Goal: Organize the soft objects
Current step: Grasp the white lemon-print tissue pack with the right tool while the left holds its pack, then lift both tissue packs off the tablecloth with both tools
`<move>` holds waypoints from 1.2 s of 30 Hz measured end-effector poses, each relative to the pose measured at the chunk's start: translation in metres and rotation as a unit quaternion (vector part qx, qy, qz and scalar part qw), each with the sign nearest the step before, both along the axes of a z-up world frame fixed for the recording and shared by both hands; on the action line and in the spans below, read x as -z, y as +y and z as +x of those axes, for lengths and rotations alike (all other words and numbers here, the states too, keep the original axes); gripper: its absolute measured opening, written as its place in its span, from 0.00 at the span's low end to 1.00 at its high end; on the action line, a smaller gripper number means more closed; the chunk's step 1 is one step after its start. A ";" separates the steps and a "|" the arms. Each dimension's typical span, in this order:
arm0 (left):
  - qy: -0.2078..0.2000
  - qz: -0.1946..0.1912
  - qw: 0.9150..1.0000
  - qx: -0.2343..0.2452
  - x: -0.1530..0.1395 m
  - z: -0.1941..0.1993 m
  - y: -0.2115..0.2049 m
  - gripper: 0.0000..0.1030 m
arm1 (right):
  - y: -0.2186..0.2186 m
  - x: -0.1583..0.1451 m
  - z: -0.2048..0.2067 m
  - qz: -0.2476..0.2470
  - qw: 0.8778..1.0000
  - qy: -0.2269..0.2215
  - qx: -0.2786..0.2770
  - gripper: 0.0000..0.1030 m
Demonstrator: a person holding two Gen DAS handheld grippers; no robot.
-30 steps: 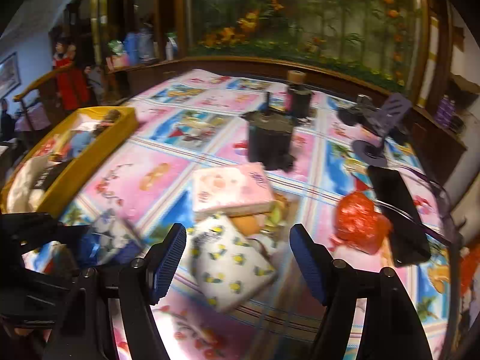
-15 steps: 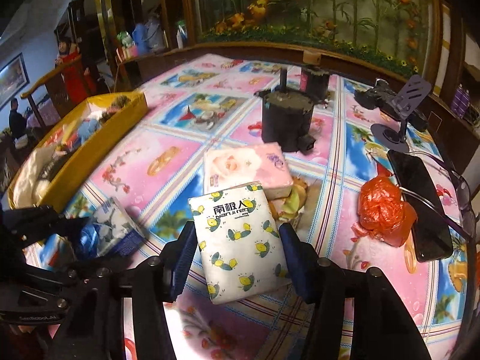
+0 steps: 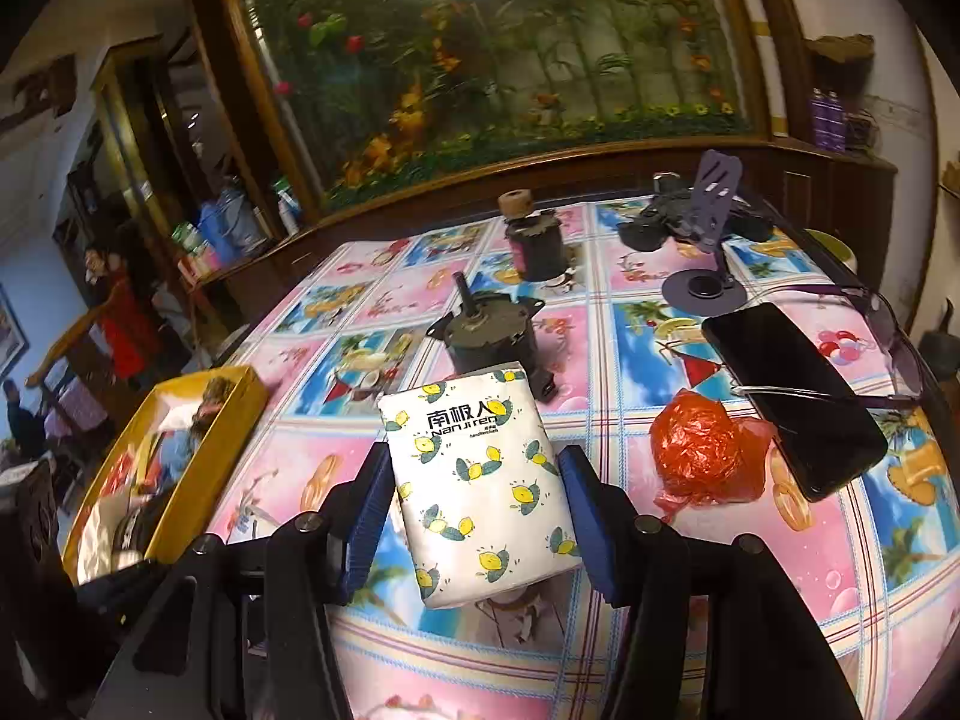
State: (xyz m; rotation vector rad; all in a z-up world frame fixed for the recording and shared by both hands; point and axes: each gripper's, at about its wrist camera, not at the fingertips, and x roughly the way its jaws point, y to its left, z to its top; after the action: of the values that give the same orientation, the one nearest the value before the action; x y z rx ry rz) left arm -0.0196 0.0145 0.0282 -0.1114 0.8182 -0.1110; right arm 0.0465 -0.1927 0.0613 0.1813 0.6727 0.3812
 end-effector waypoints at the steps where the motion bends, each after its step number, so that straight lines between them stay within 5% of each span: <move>1: 0.001 -0.003 1.000 -0.001 0.000 0.004 0.001 0.50 | 0.001 0.000 0.001 0.004 1.000 0.002 0.009 0.58; 16: -0.088 0.039 0.994 -0.058 -0.027 0.043 0.010 0.50 | 0.020 -0.022 0.031 0.014 0.994 -0.031 0.109 0.58; 36: -0.080 0.053 0.994 -0.060 -0.018 0.040 0.012 0.50 | 0.038 -0.014 0.022 0.003 0.998 -0.028 0.048 0.59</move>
State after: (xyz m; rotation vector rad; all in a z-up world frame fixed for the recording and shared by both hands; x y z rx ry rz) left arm 0.0208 0.0262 0.0465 -0.0511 0.6534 0.0363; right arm 0.0685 -0.1548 0.0751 0.2074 0.6055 0.2947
